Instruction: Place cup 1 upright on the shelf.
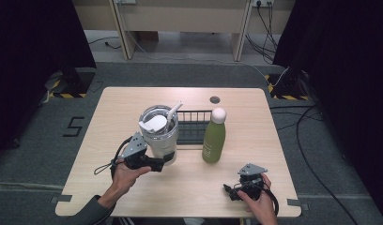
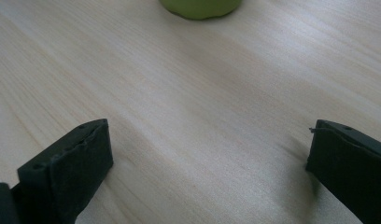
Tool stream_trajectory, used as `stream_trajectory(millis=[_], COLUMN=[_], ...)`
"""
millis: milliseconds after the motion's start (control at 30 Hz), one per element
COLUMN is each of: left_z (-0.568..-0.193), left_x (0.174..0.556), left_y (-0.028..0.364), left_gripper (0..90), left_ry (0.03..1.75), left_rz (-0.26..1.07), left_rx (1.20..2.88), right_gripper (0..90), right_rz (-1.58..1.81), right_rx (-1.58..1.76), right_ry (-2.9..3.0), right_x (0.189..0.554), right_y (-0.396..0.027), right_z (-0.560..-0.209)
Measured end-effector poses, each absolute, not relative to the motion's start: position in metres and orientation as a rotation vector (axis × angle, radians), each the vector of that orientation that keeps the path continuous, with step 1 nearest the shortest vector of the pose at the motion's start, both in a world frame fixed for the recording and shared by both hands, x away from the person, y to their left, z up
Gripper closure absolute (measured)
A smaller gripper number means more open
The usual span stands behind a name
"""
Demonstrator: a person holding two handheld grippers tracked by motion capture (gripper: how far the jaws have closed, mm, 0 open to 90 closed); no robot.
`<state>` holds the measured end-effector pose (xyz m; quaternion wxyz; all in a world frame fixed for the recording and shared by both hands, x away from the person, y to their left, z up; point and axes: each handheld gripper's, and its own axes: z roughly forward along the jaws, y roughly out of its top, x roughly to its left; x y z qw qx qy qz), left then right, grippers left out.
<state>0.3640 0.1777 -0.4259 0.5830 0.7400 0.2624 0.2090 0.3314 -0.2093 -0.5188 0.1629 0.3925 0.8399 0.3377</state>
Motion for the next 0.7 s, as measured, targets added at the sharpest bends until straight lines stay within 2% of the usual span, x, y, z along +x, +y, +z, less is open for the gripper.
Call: stream_trajectory(millis=[700], left_z=[-0.406], left_x=[0.403], left_y=[0.170], left_gripper=[10.6], left_ry=[0.606], left_rz=[0.518], left_rx=[1.722], right_gripper=[0.4], right_rz=[0.963], right_rx=[1.119], right_ry=[2.396], right_x=[0.331], right_y=[-0.209], right_z=[-0.519])
